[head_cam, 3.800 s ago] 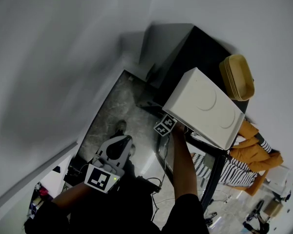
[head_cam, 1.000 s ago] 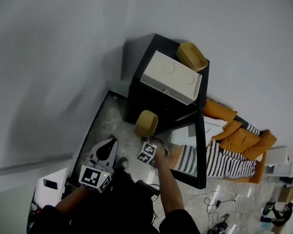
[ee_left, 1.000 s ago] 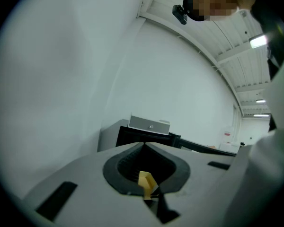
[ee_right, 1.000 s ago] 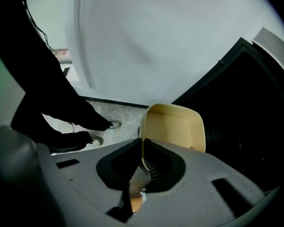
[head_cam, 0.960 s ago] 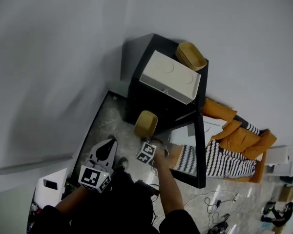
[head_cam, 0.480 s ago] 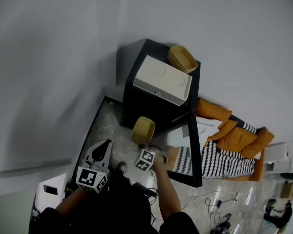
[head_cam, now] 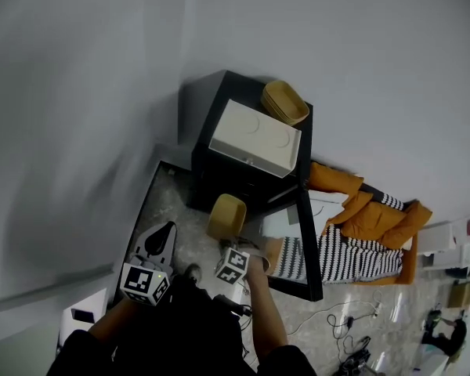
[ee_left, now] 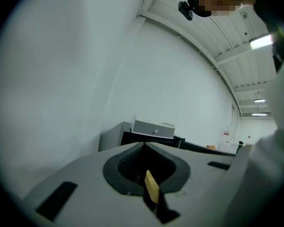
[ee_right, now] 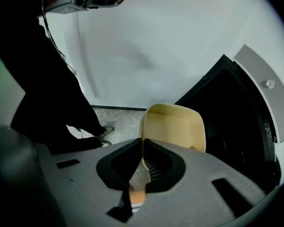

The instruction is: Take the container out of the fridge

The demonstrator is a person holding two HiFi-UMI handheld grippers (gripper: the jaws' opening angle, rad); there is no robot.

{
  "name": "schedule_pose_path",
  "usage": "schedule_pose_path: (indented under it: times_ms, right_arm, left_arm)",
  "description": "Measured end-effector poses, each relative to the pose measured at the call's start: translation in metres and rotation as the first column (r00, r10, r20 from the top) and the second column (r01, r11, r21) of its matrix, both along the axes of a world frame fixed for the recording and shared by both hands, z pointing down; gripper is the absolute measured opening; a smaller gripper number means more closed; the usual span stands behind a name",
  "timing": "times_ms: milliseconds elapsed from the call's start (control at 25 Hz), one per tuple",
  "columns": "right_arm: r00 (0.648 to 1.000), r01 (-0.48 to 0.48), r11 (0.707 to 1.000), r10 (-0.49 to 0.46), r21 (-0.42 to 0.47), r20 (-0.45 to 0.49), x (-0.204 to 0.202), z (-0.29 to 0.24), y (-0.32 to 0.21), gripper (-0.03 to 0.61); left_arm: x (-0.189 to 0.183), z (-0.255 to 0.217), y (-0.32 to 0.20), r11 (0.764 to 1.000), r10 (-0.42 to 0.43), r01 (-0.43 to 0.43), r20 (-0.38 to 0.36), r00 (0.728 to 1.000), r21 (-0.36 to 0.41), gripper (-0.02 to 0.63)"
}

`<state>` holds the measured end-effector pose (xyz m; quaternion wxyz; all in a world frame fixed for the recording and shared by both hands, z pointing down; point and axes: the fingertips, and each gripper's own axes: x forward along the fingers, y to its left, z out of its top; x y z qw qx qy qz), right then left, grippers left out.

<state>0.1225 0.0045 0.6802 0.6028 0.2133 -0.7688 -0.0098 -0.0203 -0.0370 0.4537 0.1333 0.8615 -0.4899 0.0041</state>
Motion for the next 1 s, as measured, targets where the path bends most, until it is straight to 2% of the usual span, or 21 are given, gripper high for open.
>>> schedule_pose_path:
  times_ms: [400,560,1000]
  right_arm:
    - [1.000,0.002,1.000,-0.001,-0.020,0.023,-0.020,-0.057,0.027,0.012]
    - [1.000,0.005,1.000,-0.004,-0.031,0.031,-0.024,-0.082,0.037,0.011]
    - [0.999,0.048,0.999,-0.048,-0.026,-0.006,-0.029,-0.123,0.054,0.011]
  left_arm:
    - [-0.008,0.006,-0.017,0.999,0.016,-0.016,-0.005,1.000,-0.028,0.005]
    - [-0.006,0.012,-0.019,0.999,0.045,-0.044,0.007,0.999,-0.014,0.005]
    - [0.000,0.013,-0.027,0.997,0.073,-0.073,0.011,0.997,-0.018,0.005]
